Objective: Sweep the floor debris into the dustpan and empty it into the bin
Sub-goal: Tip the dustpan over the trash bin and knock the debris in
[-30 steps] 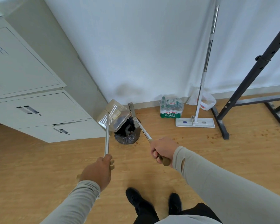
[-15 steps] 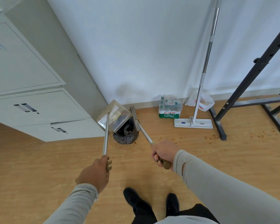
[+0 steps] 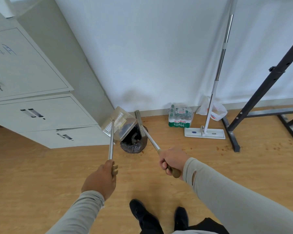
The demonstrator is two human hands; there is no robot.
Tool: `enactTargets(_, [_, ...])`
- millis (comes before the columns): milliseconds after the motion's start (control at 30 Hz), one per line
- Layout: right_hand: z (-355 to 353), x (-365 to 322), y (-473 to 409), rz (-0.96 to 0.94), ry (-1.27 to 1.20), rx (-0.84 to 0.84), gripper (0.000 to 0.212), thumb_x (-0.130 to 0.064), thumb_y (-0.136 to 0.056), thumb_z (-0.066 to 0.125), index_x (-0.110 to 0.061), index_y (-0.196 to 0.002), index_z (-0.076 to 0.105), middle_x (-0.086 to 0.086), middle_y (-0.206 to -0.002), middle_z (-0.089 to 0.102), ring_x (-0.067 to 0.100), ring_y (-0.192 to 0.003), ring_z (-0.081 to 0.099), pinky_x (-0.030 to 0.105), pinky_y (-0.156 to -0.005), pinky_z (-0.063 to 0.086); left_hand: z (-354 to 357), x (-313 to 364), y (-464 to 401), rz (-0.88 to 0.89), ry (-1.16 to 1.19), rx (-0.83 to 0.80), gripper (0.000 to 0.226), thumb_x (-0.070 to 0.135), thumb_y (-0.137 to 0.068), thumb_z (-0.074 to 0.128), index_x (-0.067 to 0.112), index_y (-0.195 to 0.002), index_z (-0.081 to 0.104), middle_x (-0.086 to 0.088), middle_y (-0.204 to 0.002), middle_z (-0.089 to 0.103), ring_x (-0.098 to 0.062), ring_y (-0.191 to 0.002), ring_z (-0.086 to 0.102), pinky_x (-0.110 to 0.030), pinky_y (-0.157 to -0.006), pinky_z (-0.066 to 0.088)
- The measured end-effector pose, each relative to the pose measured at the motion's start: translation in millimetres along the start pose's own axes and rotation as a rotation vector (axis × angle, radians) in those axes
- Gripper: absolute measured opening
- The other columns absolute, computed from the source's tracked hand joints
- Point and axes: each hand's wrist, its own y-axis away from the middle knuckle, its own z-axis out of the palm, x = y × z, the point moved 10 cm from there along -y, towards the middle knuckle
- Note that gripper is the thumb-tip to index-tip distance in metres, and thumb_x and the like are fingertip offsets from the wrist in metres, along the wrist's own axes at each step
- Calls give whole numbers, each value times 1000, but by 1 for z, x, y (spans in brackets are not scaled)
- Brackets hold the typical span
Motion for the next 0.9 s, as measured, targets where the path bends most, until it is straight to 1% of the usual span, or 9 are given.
enactTargets(100, [-1, 1, 0, 11, 17, 7, 10, -3, -85, 50, -3, -89, 59, 6, -59, 53, 11, -43, 44, 20, -40, 38, -1, -4, 1, -3, 4, 2, 38, 33, -96, 48, 29, -134, 42, 2, -110, 65, -19, -75, 64, -33, -65, 56])
enactTargets(267, [-3, -1, 0, 12, 17, 9, 13, -4, -86, 51, -2, -94, 61, 6, -60, 55, 10, -45, 45, 21, -41, 39, -5, -1, 0, -11, -3, 6, 35, 33, -96, 48, 30, -130, 42, 3, -107, 65, -18, -71, 62, -32, -62, 55])
enactTargets(367, [-4, -2, 1, 14, 22, 1, 13, -3, -86, 50, -1, -93, 61, 5, -57, 54, 10, -45, 45, 20, -40, 39, -7, 4, -2, -8, -1, 10, 34, 31, -97, 48, 29, -130, 42, 3, -107, 64, -17, -68, 57, -28, -58, 46])
enactTargets(433, [-6, -3, -1, 15, 20, 0, 16, -2, -86, 50, 0, -96, 62, 5, -57, 54, 10, -43, 45, 19, -40, 38, -7, 5, -4, -4, -2, 5, 35, 31, -97, 49, 28, -131, 42, 4, -103, 62, -15, -67, 55, -25, -56, 43])
enactTargets(500, [-6, -3, 0, 16, 16, -5, 17, -2, -87, 49, 1, -99, 61, 5, -58, 54, 10, -43, 45, 19, -40, 38, -10, 6, -3, -1, 4, 22, 37, 31, -97, 51, 27, -132, 43, 4, -102, 63, -14, -67, 56, -24, -56, 42])
enactTargets(567, [-7, -4, -1, 6, 18, 0, 19, -2, -87, 49, 2, -101, 61, 6, -61, 54, 10, -43, 44, 20, -40, 38, -10, 6, -3, -5, 3, 22, 38, 32, -97, 51, 27, -133, 43, 3, -105, 64, -13, -67, 55, -24, -57, 45])
enactTargets(700, [-8, -4, 1, 6, 19, -5, 16, -2, -88, 48, 0, -97, 60, 7, -65, 54, 9, -44, 44, 19, -41, 37, -10, 9, 2, -1, 16, 24, 38, 31, -97, 50, 27, -135, 43, 3, -109, 64, -14, -68, 53, -25, -58, 44])
enactTargets(767, [-9, 0, 2, 19, 29, 10, 16, -2, -88, 47, 0, -97, 60, 7, -67, 54, 10, -45, 44, 20, -42, 37, -9, 8, 5, 2, 12, 17, 39, 32, -97, 50, 27, -135, 43, 2, -112, 65, -15, -69, 53, -27, -60, 47])
enactTargets(900, [-9, 2, 3, 7, 47, 10, 16, -1, -86, 46, -2, -93, 60, 8, -67, 54, 11, -48, 44, 21, -42, 36, -11, 9, 3, 4, 4, 21, 39, 32, -97, 49, 28, -135, 43, 2, -111, 65, -15, -68, 52, -26, -58, 42])
